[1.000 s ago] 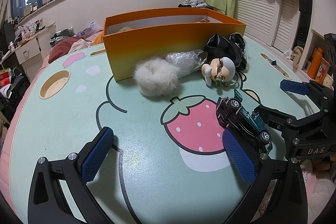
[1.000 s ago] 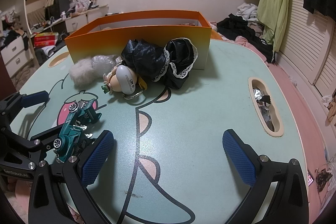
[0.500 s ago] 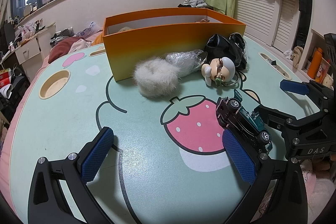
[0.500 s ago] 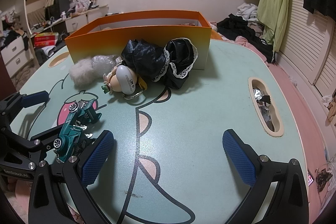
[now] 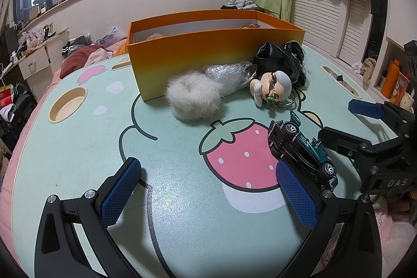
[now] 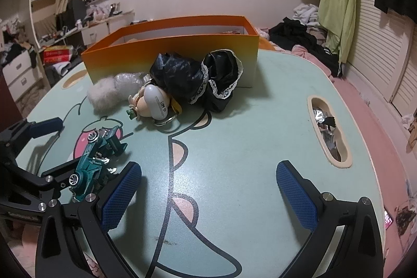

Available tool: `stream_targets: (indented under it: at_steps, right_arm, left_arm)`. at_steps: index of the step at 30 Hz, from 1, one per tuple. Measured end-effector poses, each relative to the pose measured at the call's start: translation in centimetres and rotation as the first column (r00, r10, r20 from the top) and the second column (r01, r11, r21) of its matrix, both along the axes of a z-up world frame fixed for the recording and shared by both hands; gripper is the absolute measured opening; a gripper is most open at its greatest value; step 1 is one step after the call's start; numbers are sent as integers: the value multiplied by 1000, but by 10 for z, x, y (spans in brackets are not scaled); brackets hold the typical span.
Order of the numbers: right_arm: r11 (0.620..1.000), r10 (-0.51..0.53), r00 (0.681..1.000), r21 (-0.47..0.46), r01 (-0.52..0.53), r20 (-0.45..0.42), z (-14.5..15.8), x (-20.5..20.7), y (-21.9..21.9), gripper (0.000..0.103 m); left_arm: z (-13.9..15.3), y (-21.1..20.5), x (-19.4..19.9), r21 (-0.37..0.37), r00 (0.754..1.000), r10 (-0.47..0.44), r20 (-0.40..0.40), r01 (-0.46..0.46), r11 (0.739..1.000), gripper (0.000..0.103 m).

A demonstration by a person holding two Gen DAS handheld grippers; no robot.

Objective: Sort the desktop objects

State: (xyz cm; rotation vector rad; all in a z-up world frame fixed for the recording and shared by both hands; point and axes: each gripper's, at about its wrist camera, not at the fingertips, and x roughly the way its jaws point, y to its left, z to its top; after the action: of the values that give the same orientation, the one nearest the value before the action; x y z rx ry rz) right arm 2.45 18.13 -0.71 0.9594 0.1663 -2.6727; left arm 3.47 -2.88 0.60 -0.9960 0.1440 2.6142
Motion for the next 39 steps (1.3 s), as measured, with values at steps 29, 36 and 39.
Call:
stream_targets:
  at_steps: [29, 36, 39]
  right_arm:
    - [993, 117, 988, 12, -116, -101, 20, 17, -38, 81]
    - [980, 197, 977, 21, -196, -78, 18, 16, -50, 81]
    - [984, 172, 985, -45, -171, 19, 7, -2, -39, 81]
  left_arm:
    - [1, 1, 0, 0, 1000, 14, -3, -14, 1000, 103]
    - [2, 2, 0, -3, 1000, 16, -8, -16, 1000, 103]
    - [2, 3, 1, -1, 1000, 16, -8, -16, 1000, 103]
